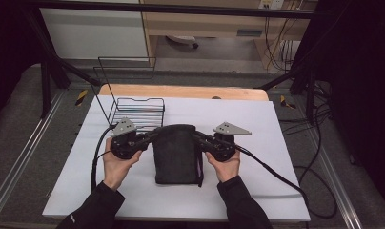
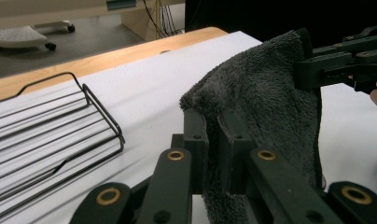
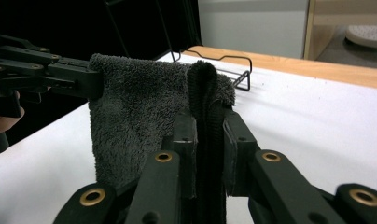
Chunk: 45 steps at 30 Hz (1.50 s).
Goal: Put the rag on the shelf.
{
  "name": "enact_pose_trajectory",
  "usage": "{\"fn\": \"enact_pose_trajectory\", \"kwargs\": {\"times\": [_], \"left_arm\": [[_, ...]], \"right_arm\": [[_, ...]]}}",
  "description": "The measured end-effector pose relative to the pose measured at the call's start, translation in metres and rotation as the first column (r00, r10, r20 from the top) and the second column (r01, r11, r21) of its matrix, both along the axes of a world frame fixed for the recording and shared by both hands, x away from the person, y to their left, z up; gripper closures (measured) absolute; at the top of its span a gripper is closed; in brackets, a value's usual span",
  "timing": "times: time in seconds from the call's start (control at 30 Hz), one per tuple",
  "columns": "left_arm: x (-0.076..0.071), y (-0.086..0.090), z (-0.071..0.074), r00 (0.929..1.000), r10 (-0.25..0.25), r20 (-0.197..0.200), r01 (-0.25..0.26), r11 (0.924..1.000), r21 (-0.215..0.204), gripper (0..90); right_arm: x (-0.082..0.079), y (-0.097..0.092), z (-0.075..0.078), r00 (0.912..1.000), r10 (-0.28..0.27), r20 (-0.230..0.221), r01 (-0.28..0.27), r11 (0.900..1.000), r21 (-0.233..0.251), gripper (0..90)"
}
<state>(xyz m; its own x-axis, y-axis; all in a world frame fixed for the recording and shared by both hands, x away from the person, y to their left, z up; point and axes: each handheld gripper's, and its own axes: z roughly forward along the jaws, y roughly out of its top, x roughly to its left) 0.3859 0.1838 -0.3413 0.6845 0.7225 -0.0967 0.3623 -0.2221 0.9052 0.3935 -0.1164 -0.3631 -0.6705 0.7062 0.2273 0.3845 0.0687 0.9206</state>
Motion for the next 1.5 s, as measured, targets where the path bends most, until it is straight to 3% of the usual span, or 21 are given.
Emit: {"fn": "enact_pose_trajectory", "kwargs": {"times": [0.1,0.9,1.17,1.5], "left_arm": [[-0.002,0.001,0.003,0.9999,0.003,0.015,-0.002,1.0000,-0.009,82.7],[-0.017,0.012,0.031,0.9934,0.028,0.111,-0.019,0.9963,-0.083,82.9],[-0.020,0.025,0.041,0.9882,0.064,0.139,-0.049,0.9922,-0.115,82.9],[-0.021,0.049,0.053,0.9767,0.129,0.171,-0.100,0.9806,-0.168,83.0]], "right_arm": [[-0.003,0.000,0.007,0.9994,-0.001,0.035,0.002,1.0000,-0.005,78.5],[-0.019,0.006,0.038,0.9867,-0.003,0.162,0.001,0.9999,0.012,78.9],[-0.020,0.019,0.048,0.9786,-0.006,0.206,0.001,0.9997,0.024,78.9],[-0.016,0.047,0.057,0.9683,-0.008,0.250,-0.007,0.9982,0.059,78.9]]}}
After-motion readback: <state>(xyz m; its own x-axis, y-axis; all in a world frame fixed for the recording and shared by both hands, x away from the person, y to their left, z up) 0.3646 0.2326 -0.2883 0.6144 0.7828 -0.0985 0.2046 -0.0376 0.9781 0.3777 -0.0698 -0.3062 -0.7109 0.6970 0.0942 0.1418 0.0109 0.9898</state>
